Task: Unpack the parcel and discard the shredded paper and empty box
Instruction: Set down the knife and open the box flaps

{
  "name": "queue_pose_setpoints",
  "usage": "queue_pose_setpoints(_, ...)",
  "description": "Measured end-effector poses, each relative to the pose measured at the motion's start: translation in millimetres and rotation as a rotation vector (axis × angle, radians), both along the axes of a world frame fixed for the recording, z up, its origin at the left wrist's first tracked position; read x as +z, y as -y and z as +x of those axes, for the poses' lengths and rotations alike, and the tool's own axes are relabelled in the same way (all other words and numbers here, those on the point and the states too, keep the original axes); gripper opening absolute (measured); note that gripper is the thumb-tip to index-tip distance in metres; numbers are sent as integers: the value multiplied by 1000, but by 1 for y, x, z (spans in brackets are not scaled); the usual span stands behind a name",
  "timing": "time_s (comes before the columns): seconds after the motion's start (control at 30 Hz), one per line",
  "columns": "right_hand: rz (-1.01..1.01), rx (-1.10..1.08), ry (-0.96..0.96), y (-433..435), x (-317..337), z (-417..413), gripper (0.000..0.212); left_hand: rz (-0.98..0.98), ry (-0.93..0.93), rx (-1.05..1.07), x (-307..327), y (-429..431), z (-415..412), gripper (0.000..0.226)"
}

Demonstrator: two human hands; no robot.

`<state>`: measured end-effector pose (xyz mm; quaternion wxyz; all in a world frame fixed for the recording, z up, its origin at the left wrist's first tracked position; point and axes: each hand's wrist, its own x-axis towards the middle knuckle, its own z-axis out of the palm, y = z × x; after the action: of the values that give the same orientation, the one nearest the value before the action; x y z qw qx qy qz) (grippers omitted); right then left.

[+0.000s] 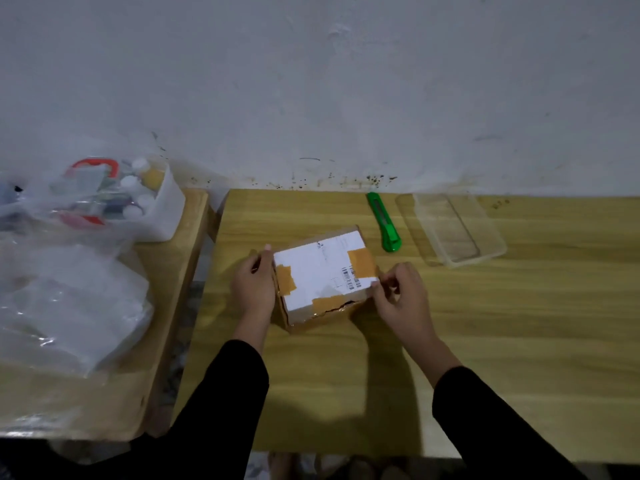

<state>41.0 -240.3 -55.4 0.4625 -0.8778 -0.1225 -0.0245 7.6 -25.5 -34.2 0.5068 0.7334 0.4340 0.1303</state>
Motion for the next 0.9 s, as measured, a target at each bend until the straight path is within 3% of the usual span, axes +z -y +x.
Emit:
queue_pose_setpoints(0.07, -70, 76, 135, 9, 2, -9, 9, -83, 92, -47, 2, 14, -7, 27)
queue_pose_setpoints(0.23, -271, 350, 284, 15, 7, -11, 21, -153, 182, -129, 4, 31, -30, 38)
queue_pose_setpoints(0.43, -169, 406, 292, 4, 10, 1, 14, -210, 188, -196, -4, 20, -31, 39)
queue_pose_setpoints(0.63, -27, 227, 463, -16, 63, 33, 15, -229, 137, -259, -13, 22, -30, 40)
queue_pose_setpoints(0.77, 69, 90, 362, -48, 88, 87, 14, -223, 174, -260, -9, 25, -30, 40)
queue_pose_setpoints(0.9, 312, -35, 33, -58, 70, 115, 29, -213, 160, -252, -11, 24, -31, 41)
